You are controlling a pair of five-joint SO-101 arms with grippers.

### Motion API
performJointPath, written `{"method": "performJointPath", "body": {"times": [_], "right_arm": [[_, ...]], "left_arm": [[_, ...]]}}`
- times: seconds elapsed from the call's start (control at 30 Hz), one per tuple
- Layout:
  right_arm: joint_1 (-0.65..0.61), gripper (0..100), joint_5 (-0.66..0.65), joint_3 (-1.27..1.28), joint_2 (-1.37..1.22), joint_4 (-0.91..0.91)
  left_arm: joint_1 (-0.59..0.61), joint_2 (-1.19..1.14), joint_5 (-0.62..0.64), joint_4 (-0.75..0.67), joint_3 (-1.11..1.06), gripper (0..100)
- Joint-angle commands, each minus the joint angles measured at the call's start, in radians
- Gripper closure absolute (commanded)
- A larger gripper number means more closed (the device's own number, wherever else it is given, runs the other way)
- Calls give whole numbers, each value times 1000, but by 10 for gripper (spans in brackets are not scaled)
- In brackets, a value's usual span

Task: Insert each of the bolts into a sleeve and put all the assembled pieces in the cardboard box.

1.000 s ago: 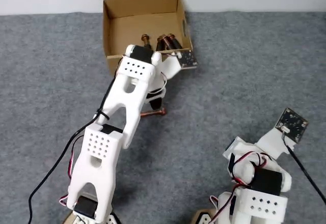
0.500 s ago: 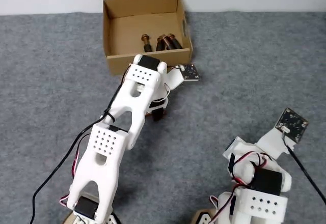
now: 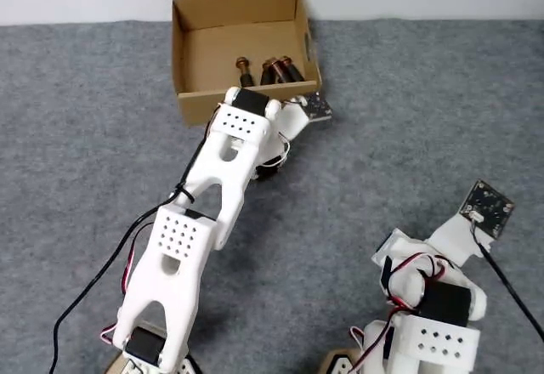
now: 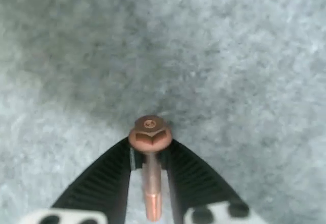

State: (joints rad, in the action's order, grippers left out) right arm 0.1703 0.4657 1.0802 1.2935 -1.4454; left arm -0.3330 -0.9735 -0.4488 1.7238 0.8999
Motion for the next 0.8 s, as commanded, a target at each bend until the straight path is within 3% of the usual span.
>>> {"method": "performJointPath", "body": {"times": [0.0, 0.23, 0.53, 0.77], "right_arm": [[4, 991, -23, -69, 13, -22], [-35, 991, -167, -68, 122, -24], [-372, 991, -230, 3, 351, 53], [-529, 991, -230, 58, 355, 208]], "left_arm": [[-37, 252, 121, 34, -145, 994], [-124, 724, 311, 17, -541, 994], [-98, 1142, 574, -258, -849, 995], [-87, 1376, 832, -430, -1064, 996]]}}
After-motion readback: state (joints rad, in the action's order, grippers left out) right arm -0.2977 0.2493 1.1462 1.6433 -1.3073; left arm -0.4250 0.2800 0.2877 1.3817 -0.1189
